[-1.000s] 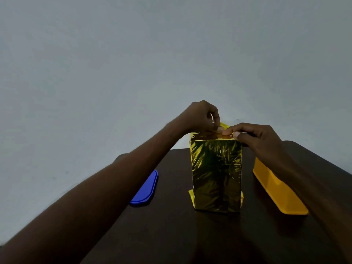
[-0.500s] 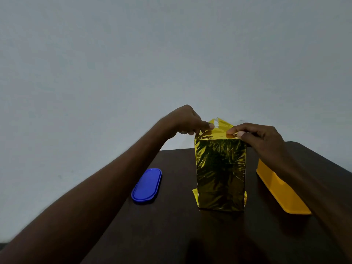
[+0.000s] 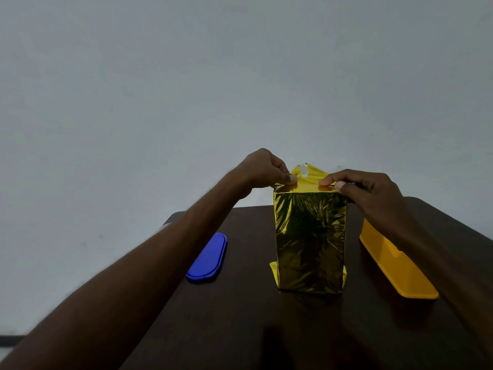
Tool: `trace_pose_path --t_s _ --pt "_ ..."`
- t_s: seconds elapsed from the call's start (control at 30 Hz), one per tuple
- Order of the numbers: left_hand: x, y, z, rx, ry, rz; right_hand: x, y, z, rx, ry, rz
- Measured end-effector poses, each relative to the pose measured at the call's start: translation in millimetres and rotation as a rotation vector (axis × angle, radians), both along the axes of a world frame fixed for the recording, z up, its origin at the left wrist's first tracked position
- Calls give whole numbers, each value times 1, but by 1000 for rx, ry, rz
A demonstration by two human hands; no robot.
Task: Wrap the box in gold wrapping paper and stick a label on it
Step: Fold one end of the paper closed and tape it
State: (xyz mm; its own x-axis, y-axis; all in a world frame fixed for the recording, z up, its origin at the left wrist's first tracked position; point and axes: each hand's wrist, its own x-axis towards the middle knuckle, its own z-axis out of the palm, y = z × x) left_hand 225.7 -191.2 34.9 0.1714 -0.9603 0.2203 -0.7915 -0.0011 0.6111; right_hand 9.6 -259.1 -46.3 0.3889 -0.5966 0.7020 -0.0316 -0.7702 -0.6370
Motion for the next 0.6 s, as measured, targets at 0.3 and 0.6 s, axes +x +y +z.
trace_pose_path --t_s 0.3,0.6 --pt "5 4 -25 -233 28 79 1 0 -2 -27 35 -37" --pt "-11 16 -18 -441 -195 218 1 3 -1 -39 30 -40"
